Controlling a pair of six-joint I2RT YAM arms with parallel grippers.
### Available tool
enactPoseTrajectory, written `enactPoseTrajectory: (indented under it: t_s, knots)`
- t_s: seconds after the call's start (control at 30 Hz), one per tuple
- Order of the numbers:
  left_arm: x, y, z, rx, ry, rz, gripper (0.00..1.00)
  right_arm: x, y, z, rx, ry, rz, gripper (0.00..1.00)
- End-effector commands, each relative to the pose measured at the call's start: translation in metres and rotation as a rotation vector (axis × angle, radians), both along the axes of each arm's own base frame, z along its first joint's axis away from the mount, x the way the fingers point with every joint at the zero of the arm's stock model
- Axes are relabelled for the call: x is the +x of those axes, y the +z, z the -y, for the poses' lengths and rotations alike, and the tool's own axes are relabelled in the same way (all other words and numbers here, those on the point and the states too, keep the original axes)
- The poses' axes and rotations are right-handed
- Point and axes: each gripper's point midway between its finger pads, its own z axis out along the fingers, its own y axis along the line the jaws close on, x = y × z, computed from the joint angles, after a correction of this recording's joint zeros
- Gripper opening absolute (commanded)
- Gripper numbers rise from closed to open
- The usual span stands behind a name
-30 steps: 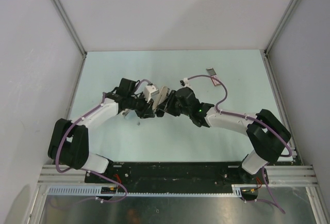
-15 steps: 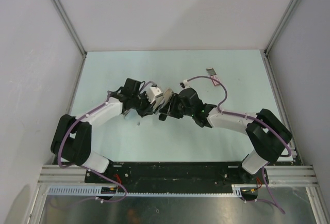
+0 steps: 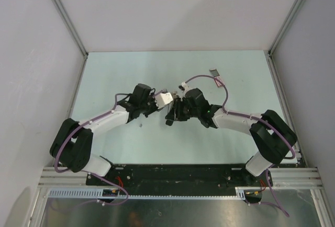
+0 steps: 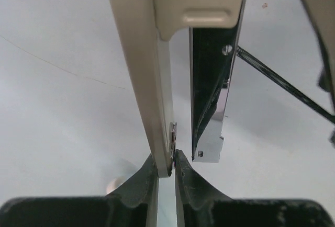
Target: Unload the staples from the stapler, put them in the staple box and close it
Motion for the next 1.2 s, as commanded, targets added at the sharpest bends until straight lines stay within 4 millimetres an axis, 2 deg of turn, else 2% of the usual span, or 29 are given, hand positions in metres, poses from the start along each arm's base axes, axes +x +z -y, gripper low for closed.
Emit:
enactPoseTrajectory:
  t_s: [0.0,0.17,0.4,0.83,1.03,1.17]
  knots:
    - [0.027,0.023,-0.003,0.113,-0.019,0.254,0.0,-0.008,0.026,0.001,0.008,0.13,0.136,0.0]
    - [0.033,0.023,-0.006,0.21,-0.038,0.407,0.0,-0.009,0.026,0.012,-0.006,0.145,0.129,0.0]
    - [0.037,0.023,-0.009,0.273,-0.048,0.502,0.0,-0.013,0.025,0.022,-0.035,0.154,0.13,0.0]
    - [0.034,0.013,-0.02,0.431,-0.155,0.628,0.0,-0.033,-0.001,0.049,-0.14,0.167,0.087,0.0]
    - [0.029,0.003,-0.026,0.516,-0.208,0.681,0.0,-0.041,-0.007,0.052,-0.174,0.175,0.082,0.0]
    - [0.029,0.004,-0.028,0.554,-0.229,0.726,0.0,-0.042,-0.01,0.054,-0.195,0.175,0.079,0.0]
